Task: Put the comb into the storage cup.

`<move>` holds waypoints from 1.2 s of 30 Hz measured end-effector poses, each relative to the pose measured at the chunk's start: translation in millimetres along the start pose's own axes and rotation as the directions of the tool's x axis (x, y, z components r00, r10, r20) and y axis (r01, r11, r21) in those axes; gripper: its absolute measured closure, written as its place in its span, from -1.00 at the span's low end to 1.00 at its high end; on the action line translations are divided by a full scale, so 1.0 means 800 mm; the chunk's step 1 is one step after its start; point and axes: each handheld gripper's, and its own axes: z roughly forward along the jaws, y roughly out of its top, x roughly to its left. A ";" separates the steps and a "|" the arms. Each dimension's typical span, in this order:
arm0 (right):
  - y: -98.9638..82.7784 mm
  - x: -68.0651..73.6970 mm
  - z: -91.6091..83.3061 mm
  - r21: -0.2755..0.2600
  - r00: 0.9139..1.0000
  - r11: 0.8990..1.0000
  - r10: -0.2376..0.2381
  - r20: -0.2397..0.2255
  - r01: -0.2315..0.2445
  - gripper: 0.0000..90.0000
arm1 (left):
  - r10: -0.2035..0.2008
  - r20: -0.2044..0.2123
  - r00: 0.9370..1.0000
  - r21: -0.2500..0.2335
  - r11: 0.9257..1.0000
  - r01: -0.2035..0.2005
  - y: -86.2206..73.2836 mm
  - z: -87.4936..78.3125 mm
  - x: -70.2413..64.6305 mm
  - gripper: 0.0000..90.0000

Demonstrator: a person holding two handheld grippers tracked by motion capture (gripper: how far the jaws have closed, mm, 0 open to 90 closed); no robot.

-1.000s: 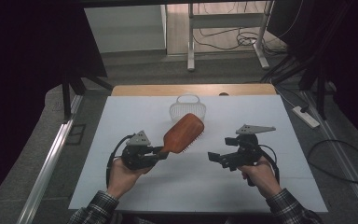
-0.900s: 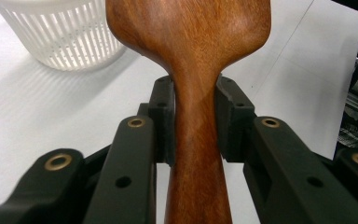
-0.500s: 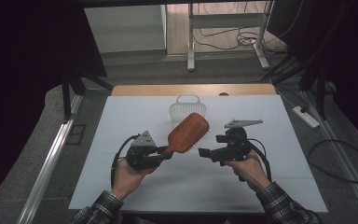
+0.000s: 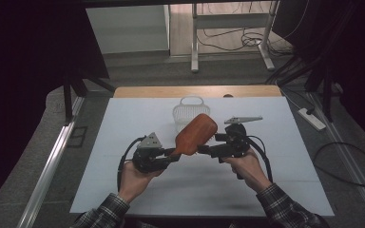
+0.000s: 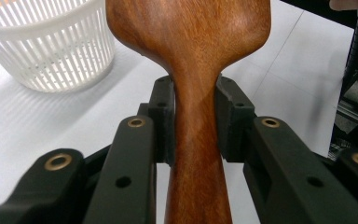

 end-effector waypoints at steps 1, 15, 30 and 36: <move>0.001 0.000 0.001 -0.001 1.000 1.000 0.005 -0.003 -0.005 -1.00 | -0.002 0.000 1.000 -0.004 1.000 0.002 0.001 0.001 0.000 0.58; 0.012 -0.005 0.018 -0.004 0.996 0.997 0.078 -0.032 -0.078 -1.00 | -0.008 0.008 1.000 -0.026 1.000 0.008 0.006 0.008 -0.006 0.58; 0.012 -0.008 0.021 -0.038 0.994 0.993 0.107 -0.031 -0.108 -0.59 | -0.005 0.002 1.000 -0.042 0.999 0.005 0.005 0.011 -0.008 0.58; 0.010 -0.012 0.019 -0.051 0.987 0.987 0.147 -0.069 -0.151 -0.42 | -0.015 0.008 1.000 -0.048 0.999 0.015 0.002 0.014 -0.007 0.58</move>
